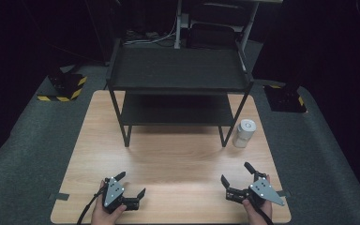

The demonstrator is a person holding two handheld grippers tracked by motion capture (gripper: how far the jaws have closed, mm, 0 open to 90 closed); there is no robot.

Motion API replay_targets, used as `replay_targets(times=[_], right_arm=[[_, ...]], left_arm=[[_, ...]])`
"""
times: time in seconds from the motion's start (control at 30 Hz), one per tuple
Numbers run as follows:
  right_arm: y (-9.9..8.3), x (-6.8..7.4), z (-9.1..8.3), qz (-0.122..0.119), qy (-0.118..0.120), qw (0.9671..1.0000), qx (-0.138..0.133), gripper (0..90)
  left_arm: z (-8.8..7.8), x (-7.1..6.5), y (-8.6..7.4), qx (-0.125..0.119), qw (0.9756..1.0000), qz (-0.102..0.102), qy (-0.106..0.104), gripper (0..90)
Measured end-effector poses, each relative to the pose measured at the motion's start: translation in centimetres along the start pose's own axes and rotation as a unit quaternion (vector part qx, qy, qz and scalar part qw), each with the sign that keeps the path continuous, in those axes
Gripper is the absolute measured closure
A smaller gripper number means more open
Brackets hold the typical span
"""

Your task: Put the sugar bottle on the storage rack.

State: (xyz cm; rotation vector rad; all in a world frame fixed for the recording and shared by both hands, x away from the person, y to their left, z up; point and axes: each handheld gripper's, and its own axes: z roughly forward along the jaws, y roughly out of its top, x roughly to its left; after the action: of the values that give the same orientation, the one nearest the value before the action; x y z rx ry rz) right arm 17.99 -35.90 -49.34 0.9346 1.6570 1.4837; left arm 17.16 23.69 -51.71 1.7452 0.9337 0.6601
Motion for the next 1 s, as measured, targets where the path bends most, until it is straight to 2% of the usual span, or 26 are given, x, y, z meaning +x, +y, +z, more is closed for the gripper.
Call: replay_targets(times=[0.03, 0.1, 0.13, 0.17, 0.23, 0.4, 0.57, 0.67, 0.77, 0.87, 1.0], right_arm=[[0.0, 0.0, 0.0, 0.000, 0.000, 1.0000, 0.000, 0.2], [0.0, 0.1, -0.2, 0.003, -0.038, 0.9993, 0.002, 0.2], [0.0, 0.1, -0.1, 0.004, -0.047, 0.9989, 0.002, 0.2], [0.0, 0.1, -0.1, 0.004, -0.047, 0.9989, 0.002, 0.2], [0.0, -0.1, 0.1, 0.003, -0.066, 0.9978, 0.003, 0.2], [0.1, -0.8, 1.0, -0.005, -0.078, 0.9969, 0.011, 0.2], [0.3, -1.7, 2.9, -0.001, -0.099, 0.9947, 0.026, 0.4], [0.5, -1.8, 5.0, -0.001, -0.129, 0.9909, 0.038, 0.4], [0.5, -2.0, 6.0, -0.002, -0.136, 0.9898, 0.042, 0.5], [0.5, -2.1, 8.0, 0.001, -0.156, 0.9864, 0.050, 2.2], [0.4, -2.2, 9.5, 0.006, -0.175, 0.9832, 0.052, 4.2]], left_arm=[[0.0, 0.0, 0.0, 0.000, 1.0000, 0.000, 0.000, 0.4], [0.0, 0.0, 0.0, 0.000, 1.0000, -0.001, -0.001, 0.4], [0.0, 0.0, 0.0, 0.000, 1.0000, -0.001, -0.001, 0.4], [0.0, 0.0, 0.0, 0.000, 1.0000, -0.001, -0.001, 0.4], [0.0, 0.0, 0.0, 0.000, 1.0000, 0.000, -0.001, 0.4], [0.0, 0.2, 0.0, 0.002, 1.0000, -0.001, -0.008, 0.4], [0.0, 0.2, 0.0, 0.002, 1.0000, -0.001, -0.007, 0.4], [-0.1, 0.2, 0.0, 0.001, 1.0000, -0.001, -0.006, 0.4], [-0.1, 0.2, 0.0, 0.001, 1.0000, -0.002, -0.007, 0.4], [-0.1, 0.3, 0.0, 0.001, 1.0000, -0.003, -0.008, 0.4], [-0.1, 0.3, -0.1, -0.001, 1.0000, -0.004, -0.008, 0.4]])
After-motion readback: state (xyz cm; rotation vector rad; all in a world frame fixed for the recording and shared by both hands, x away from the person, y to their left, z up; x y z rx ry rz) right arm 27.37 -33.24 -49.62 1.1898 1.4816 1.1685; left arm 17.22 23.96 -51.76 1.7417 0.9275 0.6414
